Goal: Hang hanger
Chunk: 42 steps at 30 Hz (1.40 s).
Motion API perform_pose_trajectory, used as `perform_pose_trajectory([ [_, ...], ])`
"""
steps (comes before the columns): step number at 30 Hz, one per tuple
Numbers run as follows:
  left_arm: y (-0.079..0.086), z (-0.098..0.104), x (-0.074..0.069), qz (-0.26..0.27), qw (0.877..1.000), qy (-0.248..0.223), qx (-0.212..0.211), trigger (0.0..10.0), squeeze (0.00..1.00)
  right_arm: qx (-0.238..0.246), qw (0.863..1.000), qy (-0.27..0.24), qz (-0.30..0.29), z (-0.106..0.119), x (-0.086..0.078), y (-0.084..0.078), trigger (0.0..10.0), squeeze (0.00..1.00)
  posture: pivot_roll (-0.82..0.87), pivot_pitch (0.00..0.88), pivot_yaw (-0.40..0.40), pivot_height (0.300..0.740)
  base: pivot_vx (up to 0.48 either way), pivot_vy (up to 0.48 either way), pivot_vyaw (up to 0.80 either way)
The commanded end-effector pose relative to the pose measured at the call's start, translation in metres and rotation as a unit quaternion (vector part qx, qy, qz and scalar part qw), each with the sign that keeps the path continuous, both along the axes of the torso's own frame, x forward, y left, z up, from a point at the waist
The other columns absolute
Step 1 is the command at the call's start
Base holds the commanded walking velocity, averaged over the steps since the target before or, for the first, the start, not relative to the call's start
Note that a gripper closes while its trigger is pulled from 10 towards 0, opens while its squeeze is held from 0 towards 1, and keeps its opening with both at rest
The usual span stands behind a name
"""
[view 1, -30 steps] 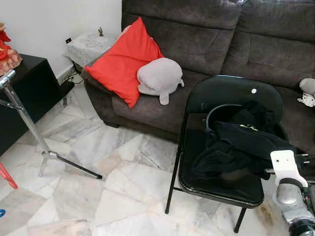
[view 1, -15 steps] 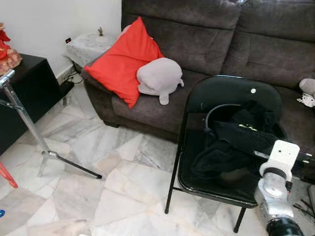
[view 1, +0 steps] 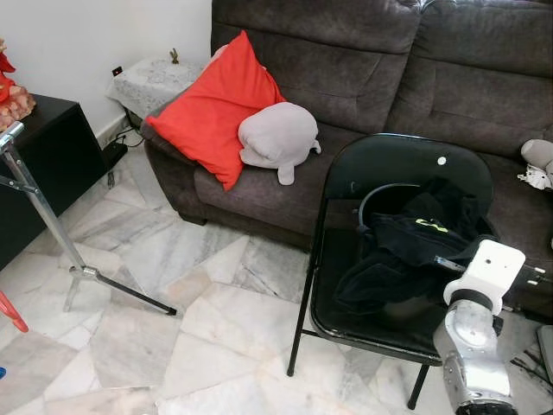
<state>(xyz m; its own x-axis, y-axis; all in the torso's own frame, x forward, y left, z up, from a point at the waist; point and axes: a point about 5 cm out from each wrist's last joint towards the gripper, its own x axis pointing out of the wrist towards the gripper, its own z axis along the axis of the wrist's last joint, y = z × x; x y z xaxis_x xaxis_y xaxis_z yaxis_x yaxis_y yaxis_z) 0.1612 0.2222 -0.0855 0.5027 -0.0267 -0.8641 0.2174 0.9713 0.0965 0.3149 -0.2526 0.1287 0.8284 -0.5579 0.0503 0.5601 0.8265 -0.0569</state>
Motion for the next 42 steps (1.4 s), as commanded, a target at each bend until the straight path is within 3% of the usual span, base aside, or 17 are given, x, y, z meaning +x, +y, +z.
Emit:
perform_pose_trajectory([
  [1,0.002,-0.005,-0.012,0.008,1.0,0.017,0.004,10.0,0.0,-0.017,1.0,-0.014,0.007,0.013,0.003,0.003,10.0,0.0,0.01,0.073,-0.031,0.74,0.0,0.0,0.8],
  [16,0.004,-0.004,-0.012,0.004,1.0,0.016,0.005,10.0,0.0,-0.095,0.993,-0.046,-0.055,0.053,0.012,-0.014,10.0,0.0,0.01,0.063,-0.019,0.74,0.0,0.0,0.8],
  [19,0.004,-0.004,-0.011,0.002,1.0,0.017,0.005,10.0,0.0,-0.112,0.991,-0.074,-0.007,0.068,0.024,0.004,10.0,0.0,0.01,0.069,-0.018,0.74,0.0,0.0,0.8],
  [20,0.004,-0.004,-0.011,0.002,1.0,0.017,0.005,10.0,0.0,-0.127,0.982,-0.1,0.097,0.08,0.035,0.034,10.0,0.0,0.01,0.072,-0.016,0.74,0.0,0.0,0.8],
  [24,0.004,-0.004,-0.011,0.002,1.0,0.018,0.005,10.0,0.0,-0.12,0.922,-0.147,0.337,0.097,0.038,0.104,10.0,0.0,0.01,0.079,-0.015,0.74,0.0,0.0,0.8],
  [25,0.004,-0.004,-0.011,0.002,1.0,0.018,0.006,10.0,0.0,-0.124,0.895,-0.159,0.399,0.102,0.032,0.121,10.0,0.0,0.01,0.08,-0.015,0.74,0.0,0.0,0.8],
  [26,0.005,-0.004,-0.011,0.002,1.0,0.018,0.006,10.0,0.0,-0.132,0.848,-0.169,0.485,0.106,0.02,0.142,10.0,0.0,0.01,0.084,-0.014,0.74,0.0,0.0,0.8],
  [29,0.005,-0.004,-0.011,0.002,1.0,0.019,0.007,10.0,0.0,-0.127,0.781,-0.164,0.589,0.105,0.001,0.165,10.0,0.0,0.01,0.087,-0.013,0.74,0.0,0.0,0.8],
  [30,0.005,-0.004,-0.011,0.001,1.0,0.019,0.007,10.0,0.0,-0.12,0.74,-0.158,0.642,0.103,-0.012,0.175,10.0,0.0,0.01,0.088,-0.013,0.74,0.0,0.0,0.8],
  [32,0.005,-0.004,-0.01,0.0,1.0,0.019,0.007,10.0,0.0,-0.101,0.712,-0.148,0.679,0.098,-0.021,0.179,10.0,0.0,0.01,0.09,-0.014,0.74,0.0,0.0,0.8],
  [34,0.005,-0.003,-0.01,0.0,1.0,0.019,0.006,10.0,0.0,-0.096,0.706,-0.14,0.688,0.092,-0.023,0.178,10.0,0.0,0.01,0.091,-0.013,0.74,0.0,0.0,0.8],
  [35,0.005,-0.003,-0.01,-0.001,1.0,0.019,0.006,10.0,0.0,-0.1,0.717,-0.135,0.677,0.088,-0.019,0.174,10.0,0.0,0.01,0.092,-0.013,0.74,0.0,0.0,0.44],
  [37,0.004,-0.003,-0.01,-0.002,1.0,0.019,0.005,10.0,0.0,-0.087,0.748,-0.113,0.648,0.076,-0.008,0.165,10.0,0.0,0.01,0.092,-0.014,0.74,0.0,0.0,0.0],
  [38,0.004,-0.003,-0.01,-0.003,1.0,0.019,0.005,10.0,0.0,-0.072,0.786,-0.084,0.609,0.06,0.002,0.152,10.0,0.0,0.01,0.093,-0.014,0.74,0.0,0.0,0.0],
  [39,0.004,-0.003,-0.01,-0.003,1.0,0.019,0.005,10.0,0.0,-0.072,0.786,-0.084,0.609,0.06,0.002,0.152,10.0,0.0,0.01,0.093,-0.014,0.74,0.0,0.0,0.0],
  [41,0.005,-0.003,-0.009,-0.003,1.0,0.019,0.006,10.0,0.0,-0.04,0.836,-0.039,0.546,0.04,0.013,0.136,10.0,0.0,0.01,0.093,-0.016,0.74,0.0,0.0,0.0],
  [42,0.005,-0.003,-0.009,-0.003,1.0,0.019,0.006,10.0,0.0,-0.04,0.836,-0.039,0.546,0.04,0.013,0.136,10.0,0.0,0.01,0.093,-0.016,0.74,0.0,0.0,0.0],
])
